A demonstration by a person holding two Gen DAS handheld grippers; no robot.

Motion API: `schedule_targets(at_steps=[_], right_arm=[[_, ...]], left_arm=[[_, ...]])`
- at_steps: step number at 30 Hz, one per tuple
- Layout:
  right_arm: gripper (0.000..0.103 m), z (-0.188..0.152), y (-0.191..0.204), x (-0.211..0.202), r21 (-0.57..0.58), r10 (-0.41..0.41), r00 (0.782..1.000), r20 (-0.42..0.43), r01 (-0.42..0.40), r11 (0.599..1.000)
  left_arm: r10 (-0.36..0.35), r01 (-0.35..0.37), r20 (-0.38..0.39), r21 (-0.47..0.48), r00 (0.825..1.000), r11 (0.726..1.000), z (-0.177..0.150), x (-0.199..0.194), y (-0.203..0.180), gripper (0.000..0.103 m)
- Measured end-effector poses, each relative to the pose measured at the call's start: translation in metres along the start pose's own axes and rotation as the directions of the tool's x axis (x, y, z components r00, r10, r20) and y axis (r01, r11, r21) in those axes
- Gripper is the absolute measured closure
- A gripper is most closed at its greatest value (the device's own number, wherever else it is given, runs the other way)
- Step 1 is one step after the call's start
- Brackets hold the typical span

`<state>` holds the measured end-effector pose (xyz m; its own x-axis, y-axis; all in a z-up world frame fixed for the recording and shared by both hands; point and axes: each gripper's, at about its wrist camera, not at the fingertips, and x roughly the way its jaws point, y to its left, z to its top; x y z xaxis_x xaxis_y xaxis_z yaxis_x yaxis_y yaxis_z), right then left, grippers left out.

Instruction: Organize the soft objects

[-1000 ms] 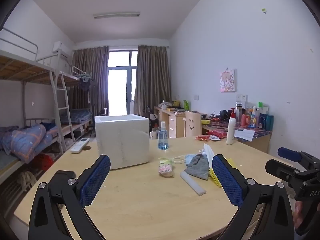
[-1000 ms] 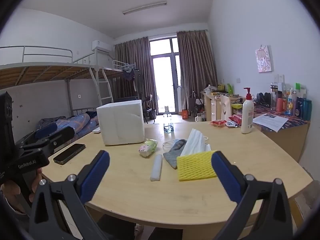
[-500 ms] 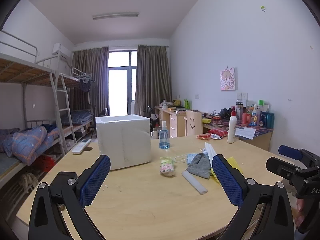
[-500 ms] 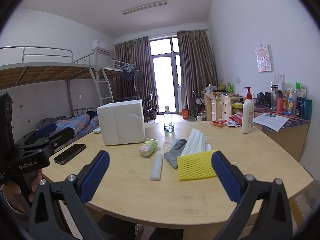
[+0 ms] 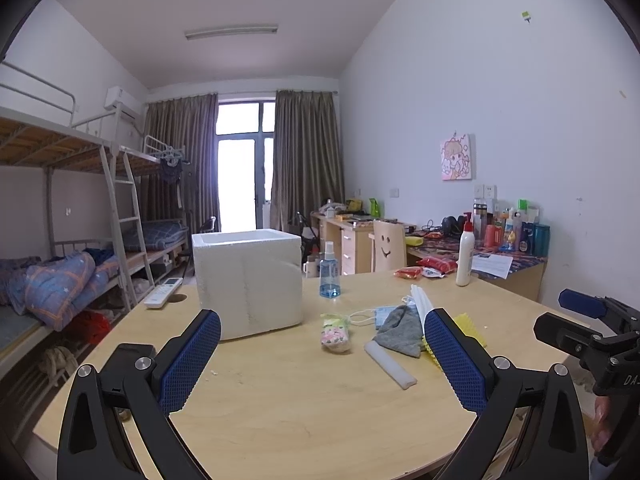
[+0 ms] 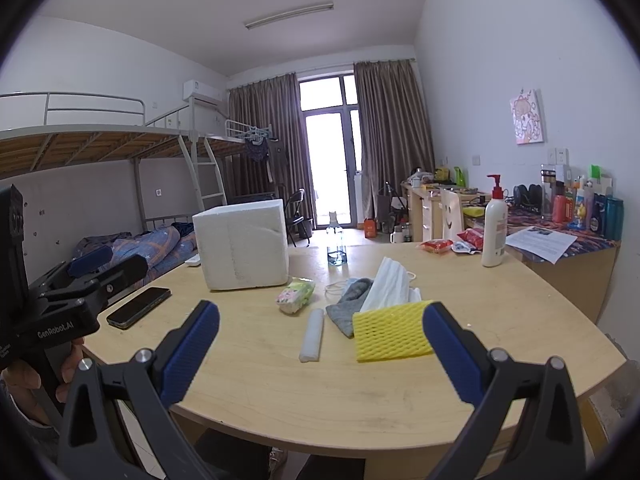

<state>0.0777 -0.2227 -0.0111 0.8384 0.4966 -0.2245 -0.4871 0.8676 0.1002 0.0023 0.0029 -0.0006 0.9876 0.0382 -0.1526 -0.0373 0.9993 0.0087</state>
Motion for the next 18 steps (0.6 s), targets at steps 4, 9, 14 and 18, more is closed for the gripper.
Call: schedule_targets(at_steps=[4, 9, 14, 18], right_arm=[[0.000, 0.0000, 0.0003, 0.0000, 0.000, 0.000, 1.000, 0.000, 0.000, 1.000], [0.000, 0.0009, 0.0011, -0.0015, -0.001, 0.003, 1.000, 0.001, -0.003, 1.000], [0.000, 0.0008, 0.0003, -0.0021, 0.001, 0.005, 1.000, 0.000, -0.005, 1.000], [0.000, 0.0010, 0.0010, -0.0023, 0.000, 0.005, 1.000, 0.000, -0.005, 1.000]], left_arm=[[0.004, -0.004, -0.001, 0.003, 1.000, 1.000, 0.0000, 0.0007, 0.0005, 0.001], [0.004, -0.004, -0.004, 0.008, 1.000, 1.000, -0.0002, 0.0007, 0.0006, 0.001], [-0.001, 0.002, -0.008, 0.006, 1.000, 1.000, -0.0002, 0.0014, 0.0010, 0.001], [0.004, -0.003, -0.005, 0.013, 1.000, 1.000, -0.0002, 0.0012, 0.0005, 0.001]])
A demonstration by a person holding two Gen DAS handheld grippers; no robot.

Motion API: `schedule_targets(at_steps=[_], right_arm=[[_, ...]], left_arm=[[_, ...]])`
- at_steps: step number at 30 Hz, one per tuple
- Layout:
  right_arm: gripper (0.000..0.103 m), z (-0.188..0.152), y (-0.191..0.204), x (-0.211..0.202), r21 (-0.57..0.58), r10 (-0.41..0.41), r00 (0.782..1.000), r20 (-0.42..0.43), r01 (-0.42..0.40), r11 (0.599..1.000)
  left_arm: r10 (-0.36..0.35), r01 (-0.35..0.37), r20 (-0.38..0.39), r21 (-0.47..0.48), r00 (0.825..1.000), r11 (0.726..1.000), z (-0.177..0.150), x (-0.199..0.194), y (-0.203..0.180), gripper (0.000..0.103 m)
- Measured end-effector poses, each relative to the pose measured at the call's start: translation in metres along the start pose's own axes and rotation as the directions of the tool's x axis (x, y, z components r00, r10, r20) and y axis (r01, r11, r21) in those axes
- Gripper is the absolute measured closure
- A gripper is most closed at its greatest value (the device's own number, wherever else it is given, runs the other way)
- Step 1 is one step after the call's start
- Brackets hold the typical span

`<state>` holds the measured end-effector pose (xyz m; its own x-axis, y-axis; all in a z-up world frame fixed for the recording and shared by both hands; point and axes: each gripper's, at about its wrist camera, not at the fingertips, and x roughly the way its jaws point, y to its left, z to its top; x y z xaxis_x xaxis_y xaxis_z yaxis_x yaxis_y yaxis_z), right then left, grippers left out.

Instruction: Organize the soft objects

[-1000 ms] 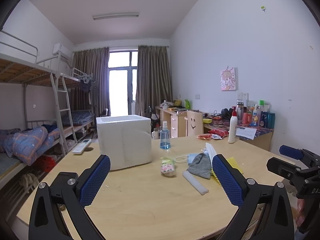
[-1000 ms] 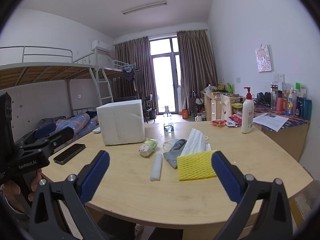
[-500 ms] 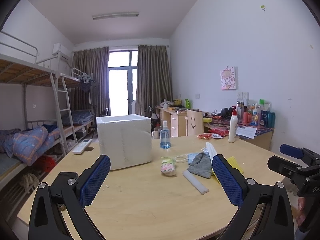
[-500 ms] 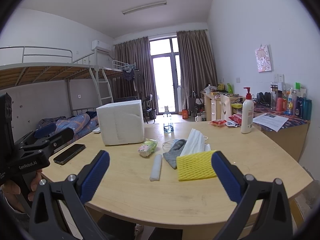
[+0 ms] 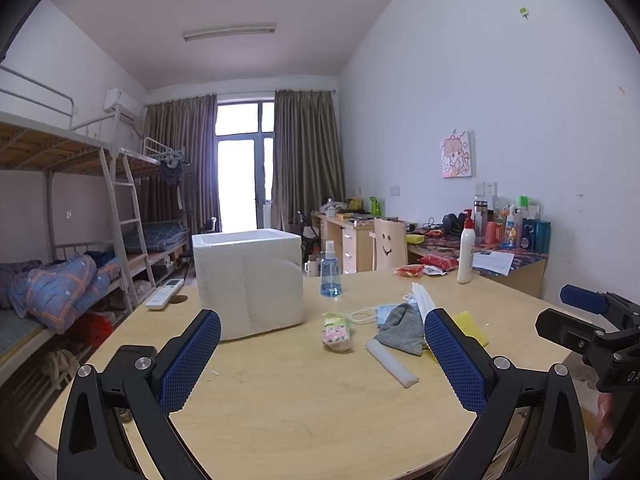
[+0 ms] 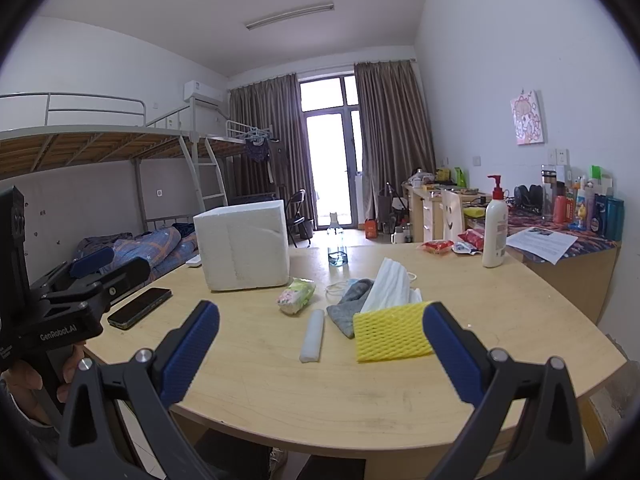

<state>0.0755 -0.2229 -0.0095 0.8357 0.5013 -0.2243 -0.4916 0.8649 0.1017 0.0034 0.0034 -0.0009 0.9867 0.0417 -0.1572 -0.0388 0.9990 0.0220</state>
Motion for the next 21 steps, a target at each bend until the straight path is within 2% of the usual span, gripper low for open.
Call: schedule_targets(at_steps=[13, 21], right_arm=[[0.000, 0.000, 0.000, 0.003, 0.002, 0.000, 1.000, -0.006, 0.000, 1.000], [0.000, -0.002, -0.003, 0.011, 0.009, 0.000, 1.000, -0.018, 0.000, 1.000]], left_arm=[[-0.005, 0.005, 0.003, 0.007, 1.000, 1.000, -0.002, -0.001, -0.001, 0.001], [-0.008, 0.008, -0.025, 0.005, 1.000, 1.000, -0.004, 0.008, 0.000, 0.001]])
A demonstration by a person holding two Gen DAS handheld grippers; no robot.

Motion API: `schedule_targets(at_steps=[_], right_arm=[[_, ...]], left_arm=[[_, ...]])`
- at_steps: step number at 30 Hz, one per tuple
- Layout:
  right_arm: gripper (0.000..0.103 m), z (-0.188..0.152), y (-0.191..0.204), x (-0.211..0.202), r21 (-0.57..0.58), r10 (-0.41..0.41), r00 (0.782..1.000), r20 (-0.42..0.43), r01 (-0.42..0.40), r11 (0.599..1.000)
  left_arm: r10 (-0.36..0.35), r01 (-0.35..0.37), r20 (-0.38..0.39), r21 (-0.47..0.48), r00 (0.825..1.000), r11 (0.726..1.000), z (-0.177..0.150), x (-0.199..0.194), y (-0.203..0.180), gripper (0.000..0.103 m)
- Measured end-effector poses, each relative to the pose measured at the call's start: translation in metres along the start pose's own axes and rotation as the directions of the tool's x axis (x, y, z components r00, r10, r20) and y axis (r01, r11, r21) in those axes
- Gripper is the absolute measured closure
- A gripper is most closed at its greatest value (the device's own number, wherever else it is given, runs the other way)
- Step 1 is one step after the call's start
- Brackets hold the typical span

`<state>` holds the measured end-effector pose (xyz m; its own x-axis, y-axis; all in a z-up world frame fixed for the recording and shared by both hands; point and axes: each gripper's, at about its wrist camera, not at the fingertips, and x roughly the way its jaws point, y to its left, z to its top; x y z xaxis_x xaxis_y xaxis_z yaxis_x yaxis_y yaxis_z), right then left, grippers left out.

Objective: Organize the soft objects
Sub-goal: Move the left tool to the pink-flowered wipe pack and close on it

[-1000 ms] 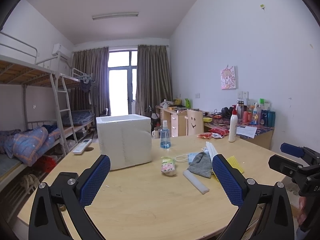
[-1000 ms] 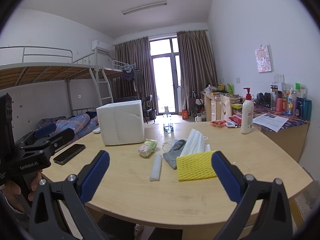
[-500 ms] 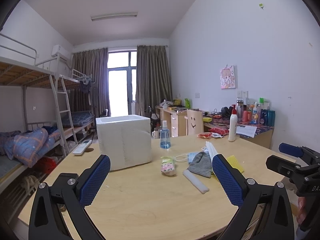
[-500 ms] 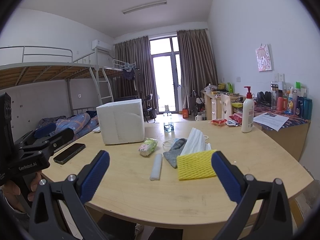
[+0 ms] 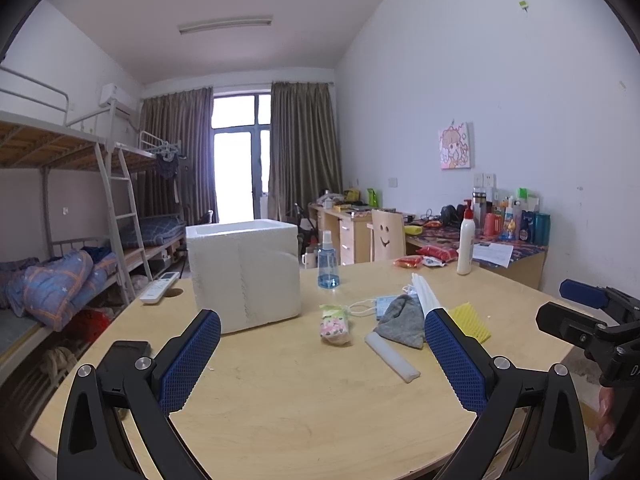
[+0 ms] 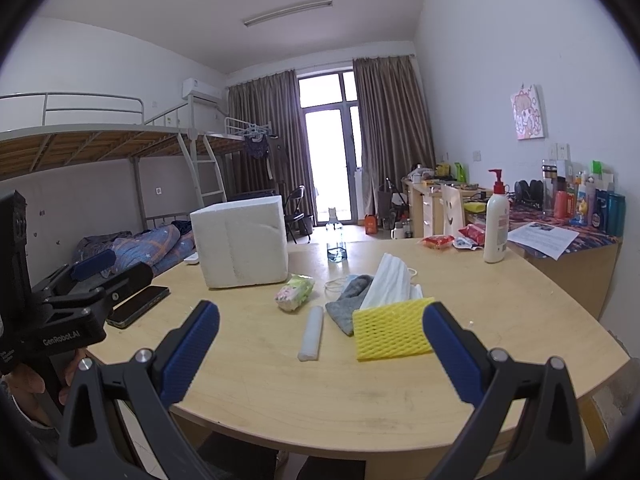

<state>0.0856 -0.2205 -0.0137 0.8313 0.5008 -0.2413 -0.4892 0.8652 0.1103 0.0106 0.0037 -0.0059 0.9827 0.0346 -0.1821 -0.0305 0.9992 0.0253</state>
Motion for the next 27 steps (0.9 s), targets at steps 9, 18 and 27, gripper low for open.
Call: schedule_targets(at_steps=[9, 18, 27], right_arm=[[0.000, -0.004, -0.012, 0.025, 0.020, 0.008, 0.999, -0.053, -0.007, 1.000], [0.000, -0.010, -0.019, 0.055, 0.028, 0.030, 0.991, -0.134, -0.026, 0.999], [0.000, -0.014, -0.016, 0.079, 0.031, 0.063, 0.976, -0.210, -0.058, 0.998]], left_arm=[[-0.012, 0.013, -0.064, 0.016, 0.998, 1.000, 0.000, 0.033, -0.002, 0.001], [-0.019, 0.020, -0.164, 0.002, 0.986, 1.000, -0.001, 0.081, 0.001, 0.001], [-0.071, 0.078, -0.293, 0.012, 0.954, 0.997, 0.000, 0.128, 0.002, 0.001]])
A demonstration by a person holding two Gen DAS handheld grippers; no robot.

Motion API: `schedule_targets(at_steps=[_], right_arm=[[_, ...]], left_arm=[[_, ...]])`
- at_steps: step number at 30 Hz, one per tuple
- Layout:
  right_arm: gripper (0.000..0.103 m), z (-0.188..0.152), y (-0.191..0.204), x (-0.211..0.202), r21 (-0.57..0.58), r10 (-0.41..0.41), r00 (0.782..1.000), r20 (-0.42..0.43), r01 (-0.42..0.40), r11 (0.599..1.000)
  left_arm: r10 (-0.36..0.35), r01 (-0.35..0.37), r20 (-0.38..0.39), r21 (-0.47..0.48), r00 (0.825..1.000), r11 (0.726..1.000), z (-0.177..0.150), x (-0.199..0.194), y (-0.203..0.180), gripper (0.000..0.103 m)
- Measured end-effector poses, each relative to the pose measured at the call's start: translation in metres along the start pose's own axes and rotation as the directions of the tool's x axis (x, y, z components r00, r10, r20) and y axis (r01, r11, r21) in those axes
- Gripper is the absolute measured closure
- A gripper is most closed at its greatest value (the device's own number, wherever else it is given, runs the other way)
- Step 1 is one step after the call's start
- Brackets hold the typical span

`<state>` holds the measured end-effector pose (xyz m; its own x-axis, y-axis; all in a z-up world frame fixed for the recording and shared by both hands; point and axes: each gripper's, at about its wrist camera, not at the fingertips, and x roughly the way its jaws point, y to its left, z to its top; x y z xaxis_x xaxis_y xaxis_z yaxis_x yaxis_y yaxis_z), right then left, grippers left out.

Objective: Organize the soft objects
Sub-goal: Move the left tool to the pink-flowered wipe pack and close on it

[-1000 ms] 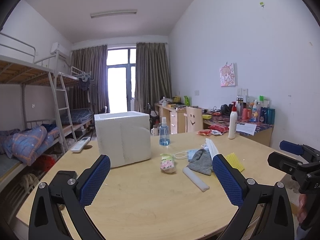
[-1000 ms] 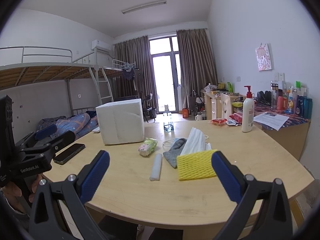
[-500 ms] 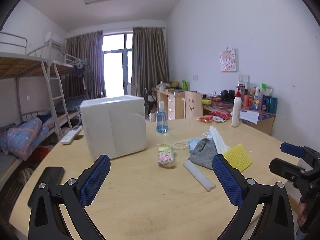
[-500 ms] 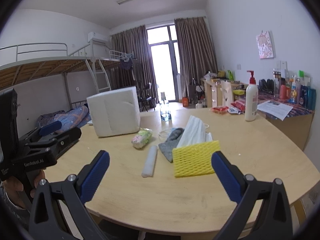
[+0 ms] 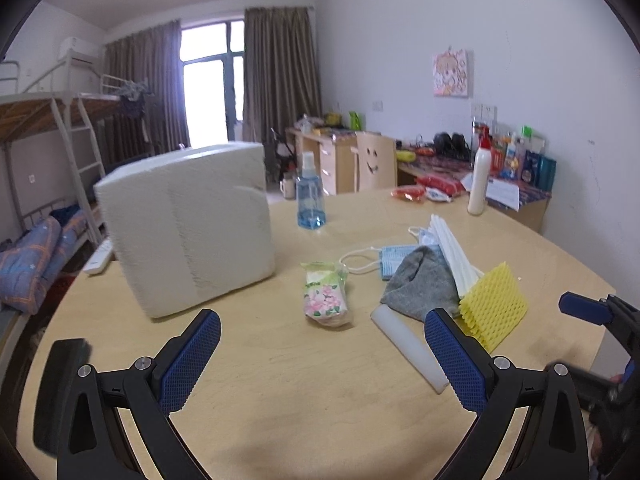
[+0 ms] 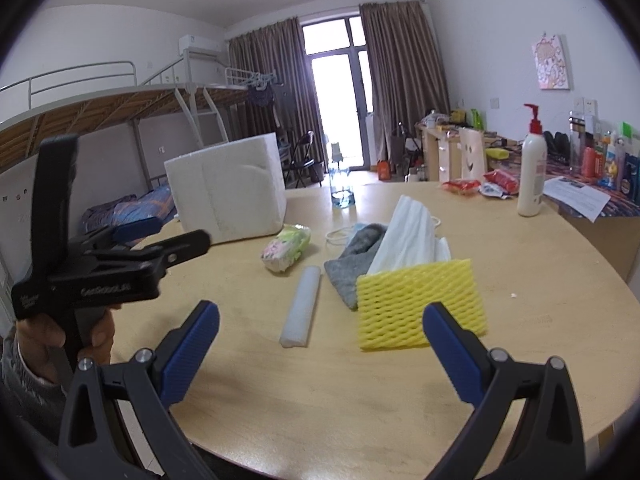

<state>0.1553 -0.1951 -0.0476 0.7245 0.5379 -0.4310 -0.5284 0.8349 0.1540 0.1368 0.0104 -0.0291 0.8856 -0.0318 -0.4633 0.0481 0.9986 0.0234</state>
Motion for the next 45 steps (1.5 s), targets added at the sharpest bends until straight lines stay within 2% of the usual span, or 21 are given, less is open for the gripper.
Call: schedule_targets(at_steps=[4, 9, 12, 16, 21, 23, 24, 28, 30, 31, 33, 40, 45], right_arm=[[0.000, 0.002, 0.004, 0.012, -0.003, 0.036, 0.999, -0.034, -0.036, 0.999], [0.000, 0.003, 0.007, 0.025, -0.028, 0.019, 0.997, -0.076, -0.021, 0.999], [0.013, 0.001, 0.007, 0.036, -0.028, 0.032, 0.994, -0.108, -0.036, 0.999], [0.019, -0.002, 0.007, 0.050, -0.029, 0.045, 0.986, -0.162, -0.050, 0.998], [0.019, 0.000, 0.007, 0.063, -0.029, 0.058, 0.979, -0.197, -0.065, 0.997], [0.019, 0.001, 0.008, 0.067, -0.032, 0.061, 0.976, -0.209, -0.069, 0.997], [0.019, 0.002, 0.010, 0.069, -0.035, 0.057, 0.975, -0.214, -0.066, 0.997], [0.019, 0.001, 0.014, 0.070, -0.053, 0.044, 0.973, -0.225, -0.057, 0.997], [0.019, 0.002, 0.013, 0.073, -0.056, 0.033, 0.971, -0.235, -0.048, 0.997], [0.021, 0.002, 0.013, 0.075, -0.057, 0.029, 0.970, -0.241, -0.045, 0.997], [0.028, 0.002, 0.017, 0.081, -0.069, 0.022, 0.965, -0.263, -0.042, 0.997], [0.041, -0.002, 0.024, 0.090, -0.097, 0.006, 0.948, -0.318, -0.039, 0.995], [0.049, -0.006, 0.030, 0.091, -0.112, -0.045, 0.940, -0.337, 0.007, 0.994]], left_arm=[[0.001, 0.000, -0.046, 0.018, 0.999, 1.000, 0.008, 0.019, -0.001, 0.001], [-0.022, 0.023, -0.133, 0.008, 0.991, 1.000, 0.015, 0.046, 0.008, 0.003], [-0.033, 0.030, -0.182, -0.019, 0.983, 0.999, 0.017, 0.065, 0.014, 0.010], [-0.054, 0.040, -0.241, -0.061, 0.969, 0.997, 0.013, 0.089, 0.020, 0.021], [-0.104, 0.082, -0.305, -0.084, 0.947, 0.993, 0.010, 0.112, 0.020, 0.022], [-0.131, 0.104, -0.332, -0.099, 0.934, 0.990, 0.010, 0.119, 0.020, 0.032], [-0.136, 0.109, -0.340, -0.098, 0.930, 0.989, 0.011, 0.122, 0.020, 0.033], [-0.150, 0.119, -0.369, -0.105, 0.917, 0.987, 0.010, 0.134, 0.020, 0.046], [-0.141, 0.109, -0.384, -0.103, 0.913, 0.989, 0.008, 0.139, 0.021, 0.049], [-0.127, 0.101, -0.374, -0.089, 0.919, 0.991, 0.009, 0.137, 0.021, 0.050], [-0.148, 0.118, -0.376, -0.102, 0.915, 0.988, 0.010, 0.138, 0.022, 0.055], [-0.151, 0.127, -0.371, -0.089, 0.916, 0.988, 0.011, 0.141, 0.021, 0.063], [-0.171, 0.141, -0.366, -0.107, 0.915, 0.984, 0.011, 0.143, 0.026, 0.067]])
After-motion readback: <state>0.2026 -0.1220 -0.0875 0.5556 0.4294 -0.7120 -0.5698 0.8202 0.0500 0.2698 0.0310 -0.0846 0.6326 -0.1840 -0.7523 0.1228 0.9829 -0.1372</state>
